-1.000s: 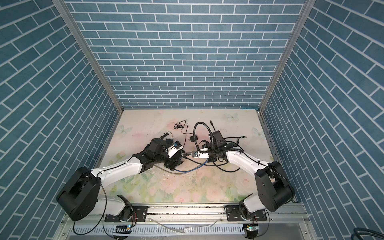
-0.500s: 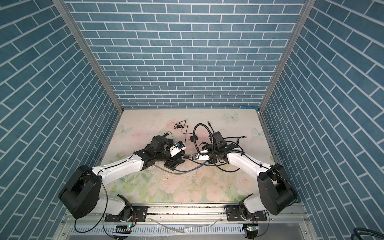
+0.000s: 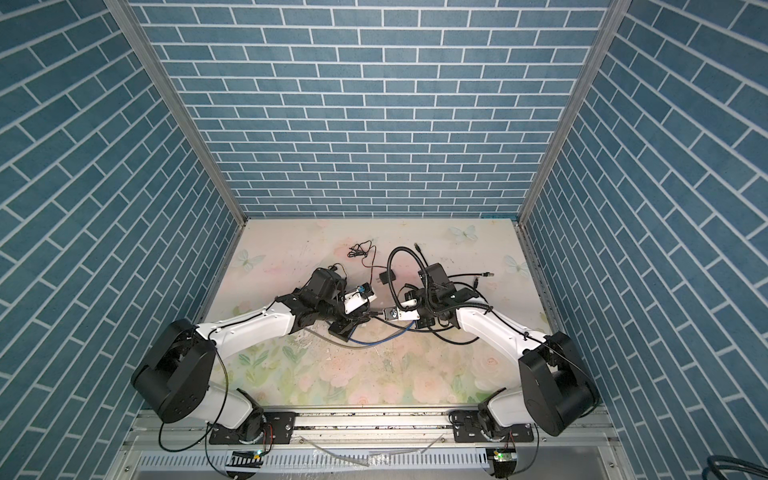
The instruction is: Insert the plug into the switch port
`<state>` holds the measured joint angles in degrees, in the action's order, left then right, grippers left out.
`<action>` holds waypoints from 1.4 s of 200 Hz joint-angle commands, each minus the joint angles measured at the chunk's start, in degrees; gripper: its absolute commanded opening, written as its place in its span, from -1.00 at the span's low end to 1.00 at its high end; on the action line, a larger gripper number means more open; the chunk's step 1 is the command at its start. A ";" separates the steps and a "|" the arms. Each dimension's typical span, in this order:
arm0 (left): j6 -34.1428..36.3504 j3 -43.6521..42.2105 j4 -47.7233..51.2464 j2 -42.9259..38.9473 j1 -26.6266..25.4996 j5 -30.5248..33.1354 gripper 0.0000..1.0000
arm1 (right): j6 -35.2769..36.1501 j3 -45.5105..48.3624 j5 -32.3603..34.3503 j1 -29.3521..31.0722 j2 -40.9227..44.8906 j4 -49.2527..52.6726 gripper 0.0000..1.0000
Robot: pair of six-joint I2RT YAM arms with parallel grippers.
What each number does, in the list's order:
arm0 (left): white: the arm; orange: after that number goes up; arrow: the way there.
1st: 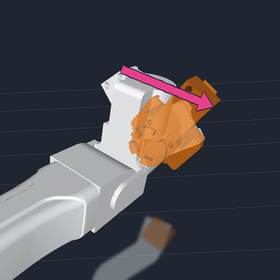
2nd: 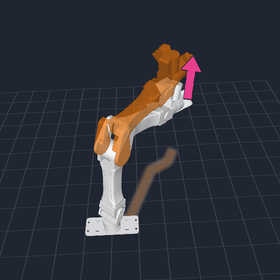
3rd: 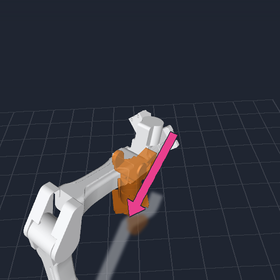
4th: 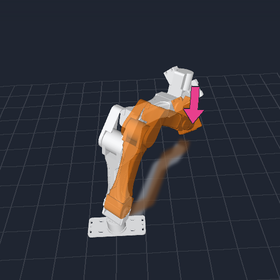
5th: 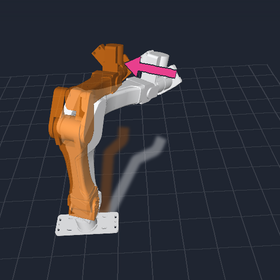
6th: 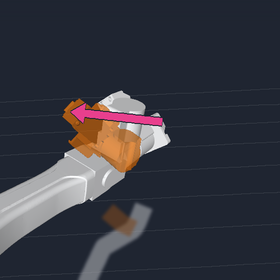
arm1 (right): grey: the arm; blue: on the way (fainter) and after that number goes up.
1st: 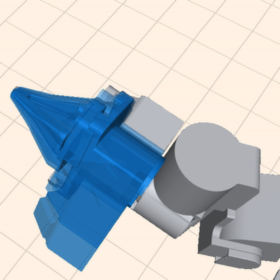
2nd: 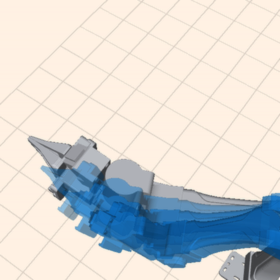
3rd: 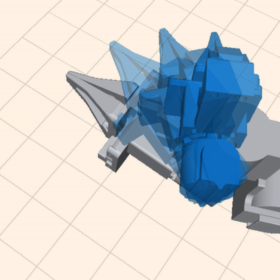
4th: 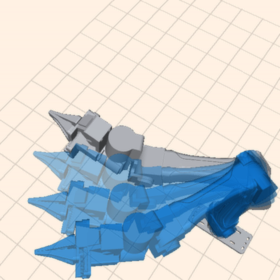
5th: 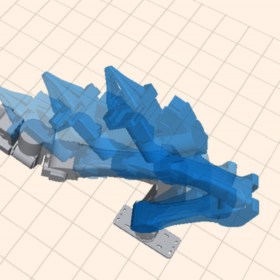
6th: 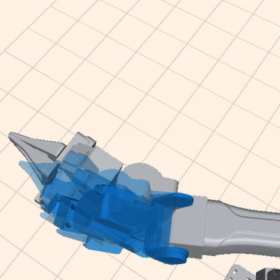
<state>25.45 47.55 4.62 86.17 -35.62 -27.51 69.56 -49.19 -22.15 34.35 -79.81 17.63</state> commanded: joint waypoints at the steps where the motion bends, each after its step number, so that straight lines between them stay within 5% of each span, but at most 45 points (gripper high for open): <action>1: 1.04 1.48 1.13 0.31 -0.29 -1.34 -0.20 | 3.04 1.29 -1.84 0.28 1.15 0.92 -1.00; 49: 4.16 2.84 4.20 0.90 -1.43 -1.26 -0.22 | 3.11 0.77 -2.62 0.28 0.58 1.54 -1.00; 119: 6.03 4.31 8.02 2.95 -2.64 -0.83 -0.71 | 2.49 -0.25 -2.38 0.28 -0.56 2.17 -1.00; 184: 6.71 2.44 5.64 2.00 -2.79 0.58 -0.88 | -1.20 0.53 -3.65 0.29 -0.96 0.00 -1.00; 280: 7.35 -0.93 1.93 -2.48 -3.80 -1.76 -0.89 | -5.73 2.36 -20.19 -2.08 -4.34 -10.41 -0.41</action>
<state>32.21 47.20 8.21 85.19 -38.70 -27.77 65.76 -47.48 -34.17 32.67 -82.32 11.09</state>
